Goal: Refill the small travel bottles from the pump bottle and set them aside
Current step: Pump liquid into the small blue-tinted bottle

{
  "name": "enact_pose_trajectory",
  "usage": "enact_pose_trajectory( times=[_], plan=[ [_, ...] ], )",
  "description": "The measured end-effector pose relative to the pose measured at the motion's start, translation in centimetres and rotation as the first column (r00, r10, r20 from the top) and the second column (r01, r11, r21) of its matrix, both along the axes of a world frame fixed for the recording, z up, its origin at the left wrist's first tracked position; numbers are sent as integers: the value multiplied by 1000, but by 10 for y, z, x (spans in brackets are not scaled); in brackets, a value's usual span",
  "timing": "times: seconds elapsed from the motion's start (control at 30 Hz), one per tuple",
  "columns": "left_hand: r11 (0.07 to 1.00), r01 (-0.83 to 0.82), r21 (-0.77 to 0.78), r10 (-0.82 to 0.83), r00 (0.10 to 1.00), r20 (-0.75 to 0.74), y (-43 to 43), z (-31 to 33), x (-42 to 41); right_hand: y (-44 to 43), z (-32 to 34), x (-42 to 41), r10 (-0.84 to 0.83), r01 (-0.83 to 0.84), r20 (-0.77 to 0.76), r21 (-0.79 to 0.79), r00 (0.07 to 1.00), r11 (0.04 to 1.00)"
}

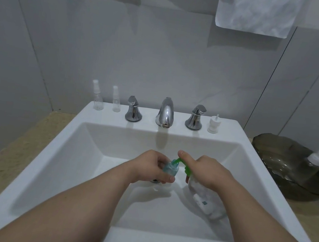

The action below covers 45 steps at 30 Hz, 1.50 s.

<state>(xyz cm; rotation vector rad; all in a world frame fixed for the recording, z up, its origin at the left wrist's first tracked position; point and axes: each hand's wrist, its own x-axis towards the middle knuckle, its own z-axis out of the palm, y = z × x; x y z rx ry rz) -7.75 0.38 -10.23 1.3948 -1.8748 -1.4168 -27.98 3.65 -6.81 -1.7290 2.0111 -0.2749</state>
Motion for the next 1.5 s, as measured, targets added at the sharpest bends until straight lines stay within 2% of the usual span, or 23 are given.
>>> enact_pose_trajectory(
  times=[0.13,0.47,0.57,0.7,0.87,1.17,1.5],
  plan=[
    [999,-17,-29,18,999,48,-1,0,0,-5,-2,5,-22,21,-25,-27,999,999],
    [997,56,-51,-48,986,161,-4,-5,1,-7,-2,10,16,-17,-47,-22,999,1000],
    [998,55,-33,-49,988,143,-5,-6,2,-9,-2,9,16,-17,-35,-25,999,1000],
    [1000,14,19,-15,999,47,-6,-7,3,-8,-3,7,-7,6,-14,-41,1000,999],
    [999,11,31,-11,1000,22,-8,-8,2,-7,-2,4,-23,23,-1,-65,1000,998],
    [1000,0,-8,0,998,62,-11,-11,5,-13,-4,3,-25,28,41,-65,999,998],
    [998,49,-31,-45,994,102,-7,-10,4,-11,-7,6,18,-17,6,-92,1000,996]
  ],
)
